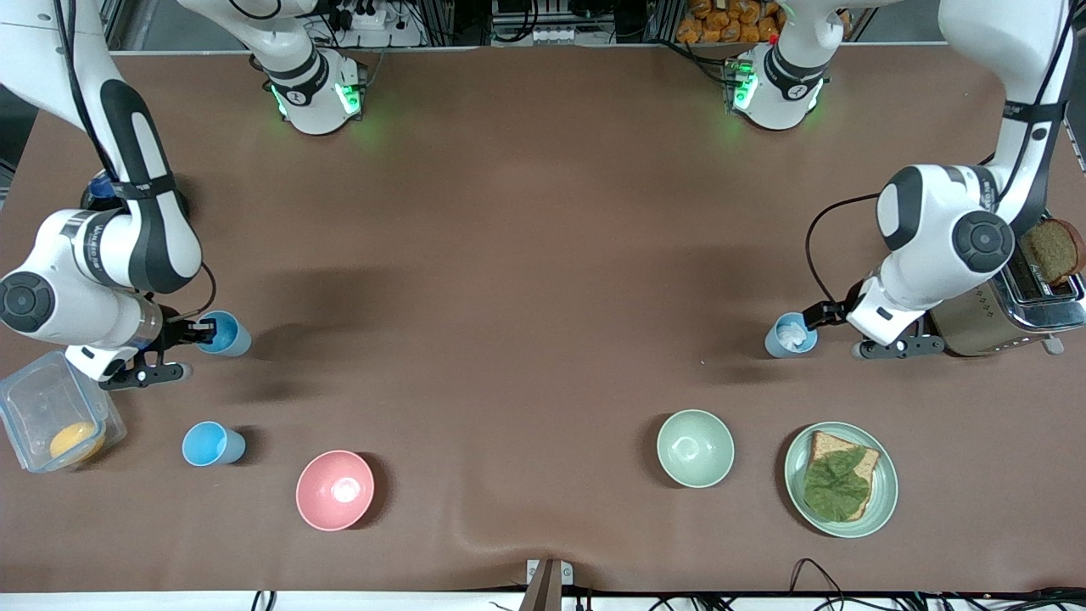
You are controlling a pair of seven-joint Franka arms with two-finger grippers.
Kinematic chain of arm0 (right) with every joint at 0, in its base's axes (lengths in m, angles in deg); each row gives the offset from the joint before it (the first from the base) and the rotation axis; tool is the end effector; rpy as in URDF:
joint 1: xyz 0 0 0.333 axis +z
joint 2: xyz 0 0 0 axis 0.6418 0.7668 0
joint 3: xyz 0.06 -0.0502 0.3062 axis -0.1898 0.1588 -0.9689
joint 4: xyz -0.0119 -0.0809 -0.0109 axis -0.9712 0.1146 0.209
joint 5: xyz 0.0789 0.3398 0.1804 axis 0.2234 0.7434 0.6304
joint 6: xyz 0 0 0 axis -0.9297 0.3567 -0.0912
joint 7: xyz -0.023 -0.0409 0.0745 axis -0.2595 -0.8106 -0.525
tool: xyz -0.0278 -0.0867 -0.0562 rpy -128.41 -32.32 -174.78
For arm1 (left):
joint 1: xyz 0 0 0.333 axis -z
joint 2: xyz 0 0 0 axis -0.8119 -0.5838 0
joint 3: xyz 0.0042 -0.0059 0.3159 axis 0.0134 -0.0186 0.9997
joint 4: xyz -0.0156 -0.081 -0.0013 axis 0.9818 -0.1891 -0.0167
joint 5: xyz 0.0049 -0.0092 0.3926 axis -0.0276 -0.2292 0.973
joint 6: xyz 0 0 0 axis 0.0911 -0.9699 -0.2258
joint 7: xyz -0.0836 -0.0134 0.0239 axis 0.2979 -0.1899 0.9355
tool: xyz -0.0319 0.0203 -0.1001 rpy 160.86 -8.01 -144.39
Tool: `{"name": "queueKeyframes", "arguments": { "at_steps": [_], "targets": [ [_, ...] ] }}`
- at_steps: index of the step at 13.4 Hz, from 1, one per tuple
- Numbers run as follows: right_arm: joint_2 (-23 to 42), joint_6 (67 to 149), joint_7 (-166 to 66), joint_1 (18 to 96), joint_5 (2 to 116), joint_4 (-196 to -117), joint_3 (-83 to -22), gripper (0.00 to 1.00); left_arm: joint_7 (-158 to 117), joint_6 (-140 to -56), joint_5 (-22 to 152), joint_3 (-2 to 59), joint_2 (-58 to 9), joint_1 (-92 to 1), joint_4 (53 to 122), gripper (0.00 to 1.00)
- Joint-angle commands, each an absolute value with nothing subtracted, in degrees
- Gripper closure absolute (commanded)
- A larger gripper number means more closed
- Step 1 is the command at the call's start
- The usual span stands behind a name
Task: Stack blue cups with both arms
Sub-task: 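Lower the left gripper and grasp the blue cup holding tissue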
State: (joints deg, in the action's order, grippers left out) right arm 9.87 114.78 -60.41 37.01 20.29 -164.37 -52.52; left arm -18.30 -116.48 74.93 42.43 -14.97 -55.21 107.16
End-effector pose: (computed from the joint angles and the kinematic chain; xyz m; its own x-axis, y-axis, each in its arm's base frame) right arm 0.6141 -0.0853 0.2802 0.9750 0.1524 -0.1620 0.1579 -0.9872 0.0215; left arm 0.5809 -0.0322 0.2880 0.9963 0.0856 -0.0070 0.0857 -0.9963 0.0077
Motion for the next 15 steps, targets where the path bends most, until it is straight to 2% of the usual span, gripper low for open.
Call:
{"name": "queueKeyframes", "arguments": {
  "at_steps": [1,6,9,10,12,13,14,15],
  "targets": [
    [9.2,112.9,-60.9,37.2,21.0,-163.4,-52.5,1.00,-15.4,-119.4,76.4,42.2,-16.7,-53.9,107.2,0.00],
    [9.1,112.8,-60.9,37.2,21.0,-163.3,-52.5,1.00,-15.3,-121.4,76.4,42.1,-19.1,-53.8,106.8,0.00],
    [9.1,112.7,-60.8,37.2,21.0,-163.3,-52.5,1.00,-15.3,-122.8,76.4,42.1,-20.5,-53.8,106.8,0.26],
    [9.1,112.7,-60.8,37.2,21.0,-163.3,-52.5,1.00,-15.3,-122.9,76.4,42.1,-20.7,-53.8,106.8,0.38],
    [9.1,112.7,-60.8,37.2,21.0,-163.3,-52.5,1.00,-15.3,-123.6,76.4,42.1,-21.0,-53.8,106.9,0.72],
    [9.1,112.7,-60.8,37.2,21.0,-163.3,-52.5,1.00,-15.3,-123.6,76.4,42.1,-21.0,-53.8,106.9,0.93],
    [9.1,112.7,-60.8,37.2,21.0,-163.3,-52.5,1.00,-15.3,-123.6,76.4,42.1,-21.0,-53.8,106.9,1.00],
    [9.1,112.7,-60.8,37.2,21.0,-163.4,-52.5,1.00,-15.3,-123.6,76.4,41.8,-21.0,-53.8,106.9,1.00]
  ]
}}
